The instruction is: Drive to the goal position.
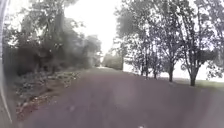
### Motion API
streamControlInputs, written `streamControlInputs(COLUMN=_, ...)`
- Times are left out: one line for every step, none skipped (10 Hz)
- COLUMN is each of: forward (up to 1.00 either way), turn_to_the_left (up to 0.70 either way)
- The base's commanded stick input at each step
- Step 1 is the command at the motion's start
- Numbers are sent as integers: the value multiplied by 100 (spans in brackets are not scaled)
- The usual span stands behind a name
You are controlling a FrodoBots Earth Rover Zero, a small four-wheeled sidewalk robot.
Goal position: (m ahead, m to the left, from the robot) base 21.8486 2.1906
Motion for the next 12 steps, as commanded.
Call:
streamControlInputs(forward=70, turn_to_the_left=1)
streamControlInputs(forward=70, turn_to_the_left=1)
streamControlInputs(forward=70, turn_to_the_left=1)
streamControlInputs(forward=70, turn_to_the_left=1)
streamControlInputs(forward=70, turn_to_the_left=1)
streamControlInputs(forward=70, turn_to_the_left=1)
streamControlInputs(forward=70, turn_to_the_left=1)
streamControlInputs(forward=70, turn_to_the_left=1)
streamControlInputs(forward=70, turn_to_the_left=1)
streamControlInputs(forward=70, turn_to_the_left=1)
streamControlInputs(forward=70, turn_to_the_left=1)
streamControlInputs(forward=70, turn_to_the_left=1)
